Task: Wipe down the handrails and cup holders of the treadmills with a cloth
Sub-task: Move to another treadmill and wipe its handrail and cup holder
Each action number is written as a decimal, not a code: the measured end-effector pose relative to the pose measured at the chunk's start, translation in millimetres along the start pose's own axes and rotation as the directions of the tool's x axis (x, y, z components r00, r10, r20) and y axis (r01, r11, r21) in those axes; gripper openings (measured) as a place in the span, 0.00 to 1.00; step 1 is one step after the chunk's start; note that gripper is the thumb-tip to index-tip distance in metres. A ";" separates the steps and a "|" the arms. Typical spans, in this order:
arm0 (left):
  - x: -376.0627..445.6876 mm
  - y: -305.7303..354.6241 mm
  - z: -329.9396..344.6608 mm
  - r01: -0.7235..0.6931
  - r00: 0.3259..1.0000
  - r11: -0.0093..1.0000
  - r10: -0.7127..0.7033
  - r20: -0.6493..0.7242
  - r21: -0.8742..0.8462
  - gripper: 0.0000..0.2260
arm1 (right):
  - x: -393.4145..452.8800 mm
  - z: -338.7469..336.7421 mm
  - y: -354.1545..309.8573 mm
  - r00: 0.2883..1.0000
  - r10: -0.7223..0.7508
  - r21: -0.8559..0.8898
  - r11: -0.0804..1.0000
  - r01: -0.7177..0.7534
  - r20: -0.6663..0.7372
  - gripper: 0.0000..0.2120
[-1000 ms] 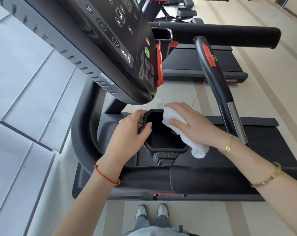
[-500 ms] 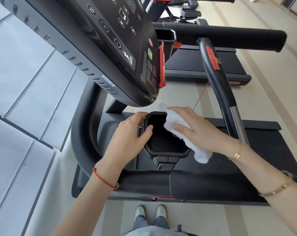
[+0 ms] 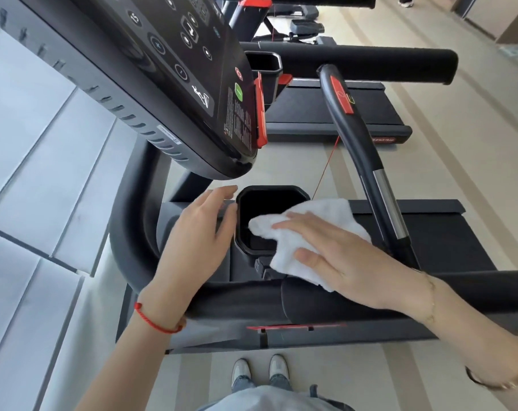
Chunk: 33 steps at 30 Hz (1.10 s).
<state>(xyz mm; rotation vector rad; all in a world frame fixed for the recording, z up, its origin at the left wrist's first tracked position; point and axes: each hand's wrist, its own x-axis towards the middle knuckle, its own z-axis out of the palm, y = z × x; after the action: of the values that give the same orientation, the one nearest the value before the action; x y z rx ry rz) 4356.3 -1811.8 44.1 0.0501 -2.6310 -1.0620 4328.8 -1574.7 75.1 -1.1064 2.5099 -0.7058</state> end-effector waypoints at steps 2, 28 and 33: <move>-13.0 1.4 -6.4 -0.001 1.000 1.000 0.001 -0.008 0.029 0.14 | 9.4 11.9 -9.5 0.999 -0.037 -0.143 0.989 0.041 0.033 0.23; -79.9 14.6 -2.5 -0.136 0.990 0.989 0.134 0.045 0.058 0.12 | -52.0 68.4 -56.5 0.976 0.058 -0.340 0.932 -0.128 -0.208 0.23; -85.5 24.8 5.7 -0.160 0.987 0.986 0.158 0.038 0.048 0.11 | -55.0 62.5 -36.2 0.904 0.156 -0.353 0.884 -0.308 -0.399 0.20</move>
<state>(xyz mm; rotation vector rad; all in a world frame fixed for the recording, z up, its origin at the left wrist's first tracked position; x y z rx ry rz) 4438.1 -1777.6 34.5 -0.1651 -2.6409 -0.9500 4415.3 -1573.8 47.4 -0.8142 3.1472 -0.3410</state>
